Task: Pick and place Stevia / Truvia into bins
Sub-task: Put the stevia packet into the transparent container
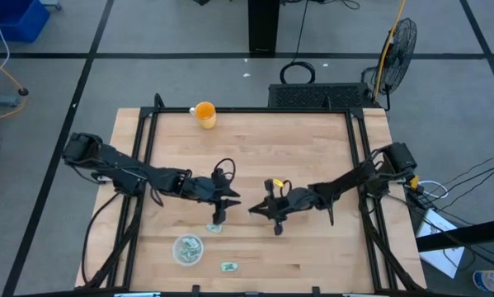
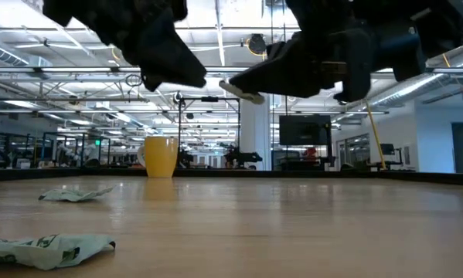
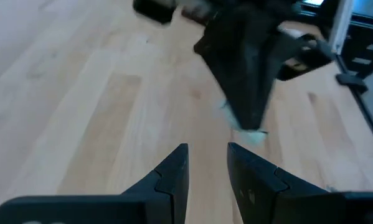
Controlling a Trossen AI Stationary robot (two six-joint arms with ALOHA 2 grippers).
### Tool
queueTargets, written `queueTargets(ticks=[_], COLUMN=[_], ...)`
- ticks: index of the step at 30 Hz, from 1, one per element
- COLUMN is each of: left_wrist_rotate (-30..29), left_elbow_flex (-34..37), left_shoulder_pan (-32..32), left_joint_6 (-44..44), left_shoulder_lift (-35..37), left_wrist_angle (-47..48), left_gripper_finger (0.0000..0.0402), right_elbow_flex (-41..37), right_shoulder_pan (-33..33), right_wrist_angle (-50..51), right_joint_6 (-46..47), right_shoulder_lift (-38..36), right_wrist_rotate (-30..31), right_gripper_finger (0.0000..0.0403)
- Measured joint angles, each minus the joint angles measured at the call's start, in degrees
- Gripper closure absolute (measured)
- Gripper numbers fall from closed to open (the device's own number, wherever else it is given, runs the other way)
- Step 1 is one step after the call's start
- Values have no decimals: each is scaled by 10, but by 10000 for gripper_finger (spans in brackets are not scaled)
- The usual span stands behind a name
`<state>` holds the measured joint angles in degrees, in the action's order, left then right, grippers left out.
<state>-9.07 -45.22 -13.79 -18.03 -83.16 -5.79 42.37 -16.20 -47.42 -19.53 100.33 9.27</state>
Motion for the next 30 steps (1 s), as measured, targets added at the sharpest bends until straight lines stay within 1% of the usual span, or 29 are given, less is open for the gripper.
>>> queueTargets(ticks=[4,5,7,9,11,13,19,23,30], left_wrist_rotate=[1,2,0,0,0,0,2,30,38], left_elbow_flex=[0,0,0,0,0,0,0,0,-1], left_shoulder_pan=[0,-1,1,6,10,12,14,15,18], left_joint_6=[10,7,-29,-77,-113,-121,-122,-111,-89], left_shoulder_lift=[-32,-36,-45,-51,-51,-51,-51,-50,-50], left_wrist_angle=[-59,-75,-107,-124,-128,-125,-118,-101,-95], left_gripper_finger=[286,286,286,286,286,286,286,286,286], right_elbow_flex=[0,0,0,0,0,0,0,0,0], right_shoulder_pan=[8,9,9,9,9,9,9,8,8], right_wrist_angle=[-12,-13,-17,-17,-19,-25,-39,-42,-42], right_joint_6=[-37,-48,-77,-116,-141,-146,-147,-171,-187], right_shoulder_lift=[0,0,0,0,0,0,0,0,0], right_wrist_rotate=[4,14,39,44,44,45,44,52,52], right_gripper_finger=[402,402,402,402,402,402,402,402,402])
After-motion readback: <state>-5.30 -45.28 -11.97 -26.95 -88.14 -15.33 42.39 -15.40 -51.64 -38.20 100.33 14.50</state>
